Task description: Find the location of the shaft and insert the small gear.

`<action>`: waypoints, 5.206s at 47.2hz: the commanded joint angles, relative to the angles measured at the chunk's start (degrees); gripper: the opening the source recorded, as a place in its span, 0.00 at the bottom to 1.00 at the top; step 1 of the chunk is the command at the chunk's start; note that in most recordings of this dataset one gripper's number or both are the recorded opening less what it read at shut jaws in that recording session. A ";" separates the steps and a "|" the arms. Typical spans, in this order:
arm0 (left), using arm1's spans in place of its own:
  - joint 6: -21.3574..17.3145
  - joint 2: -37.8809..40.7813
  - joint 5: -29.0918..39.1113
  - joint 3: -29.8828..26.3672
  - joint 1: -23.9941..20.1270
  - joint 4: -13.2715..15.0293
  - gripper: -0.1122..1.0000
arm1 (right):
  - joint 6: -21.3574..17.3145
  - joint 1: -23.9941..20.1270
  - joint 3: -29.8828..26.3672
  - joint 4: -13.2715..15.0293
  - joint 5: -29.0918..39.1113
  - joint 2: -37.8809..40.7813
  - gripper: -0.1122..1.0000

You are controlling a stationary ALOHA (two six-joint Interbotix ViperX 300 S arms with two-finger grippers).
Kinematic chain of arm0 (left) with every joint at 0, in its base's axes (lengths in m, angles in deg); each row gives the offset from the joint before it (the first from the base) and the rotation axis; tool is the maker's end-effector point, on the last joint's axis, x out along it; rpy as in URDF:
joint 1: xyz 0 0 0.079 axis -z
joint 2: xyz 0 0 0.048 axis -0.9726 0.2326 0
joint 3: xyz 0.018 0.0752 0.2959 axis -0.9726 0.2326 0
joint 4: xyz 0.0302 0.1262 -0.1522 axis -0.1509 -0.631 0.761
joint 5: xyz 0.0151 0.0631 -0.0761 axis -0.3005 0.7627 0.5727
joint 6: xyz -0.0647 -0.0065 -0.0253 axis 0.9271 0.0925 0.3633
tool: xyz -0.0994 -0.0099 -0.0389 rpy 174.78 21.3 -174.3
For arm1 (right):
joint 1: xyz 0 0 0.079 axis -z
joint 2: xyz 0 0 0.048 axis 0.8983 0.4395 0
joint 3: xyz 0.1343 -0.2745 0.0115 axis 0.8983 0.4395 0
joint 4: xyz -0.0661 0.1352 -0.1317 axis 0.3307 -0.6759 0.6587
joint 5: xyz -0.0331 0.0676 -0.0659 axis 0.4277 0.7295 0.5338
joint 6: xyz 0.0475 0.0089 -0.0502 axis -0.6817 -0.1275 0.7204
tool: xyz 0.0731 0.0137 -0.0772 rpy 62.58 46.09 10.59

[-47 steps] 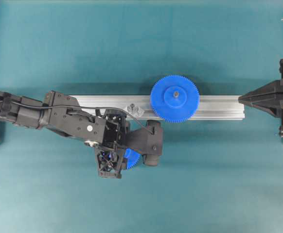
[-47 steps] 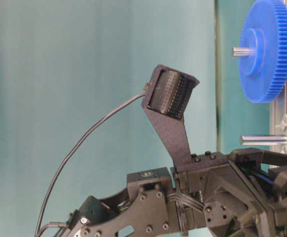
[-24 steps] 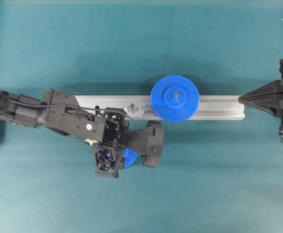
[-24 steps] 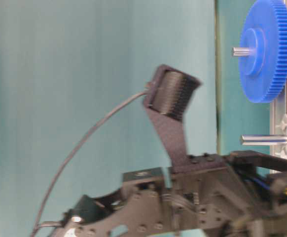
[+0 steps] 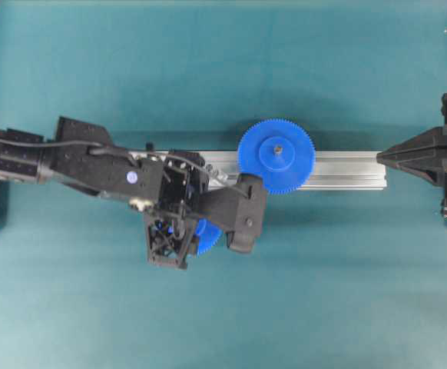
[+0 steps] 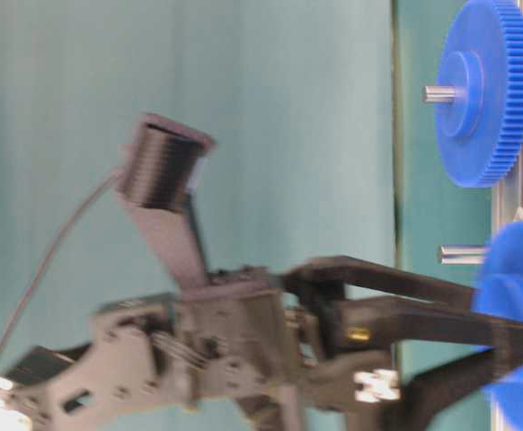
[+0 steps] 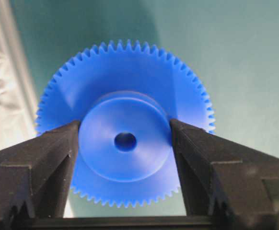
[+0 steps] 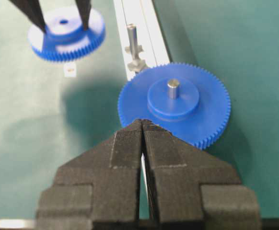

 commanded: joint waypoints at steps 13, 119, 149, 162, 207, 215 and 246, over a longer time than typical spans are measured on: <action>-1.67 -3.34 6.77 -8.09 -2.02 -0.09 0.67 | -0.44 0.18 -0.70 -0.09 -0.70 0.44 0.11; -6.50 1.67 6.50 -11.95 -8.26 -0.09 0.67 | -0.44 0.18 -0.62 -0.09 -0.70 0.44 0.11; -6.42 1.76 3.52 -8.96 -8.26 -0.18 0.67 | -0.44 0.18 -0.62 -0.09 -0.70 0.44 0.11; -6.42 1.76 2.99 -7.56 -8.35 -0.09 0.67 | -0.53 0.18 -0.62 -0.09 -0.70 0.35 0.11; -8.26 1.41 0.70 -3.34 -10.63 -0.18 0.67 | -0.62 0.35 -0.62 -0.09 -0.62 0.35 0.11; -8.26 0.62 0.53 -2.02 -10.99 -0.09 0.67 | -1.85 0.79 -0.53 -0.09 -0.70 0.44 0.11; -8.61 -0.09 -1.67 -1.58 -13.80 -0.09 0.67 | -1.85 0.79 -0.70 -0.09 -0.70 0.35 0.11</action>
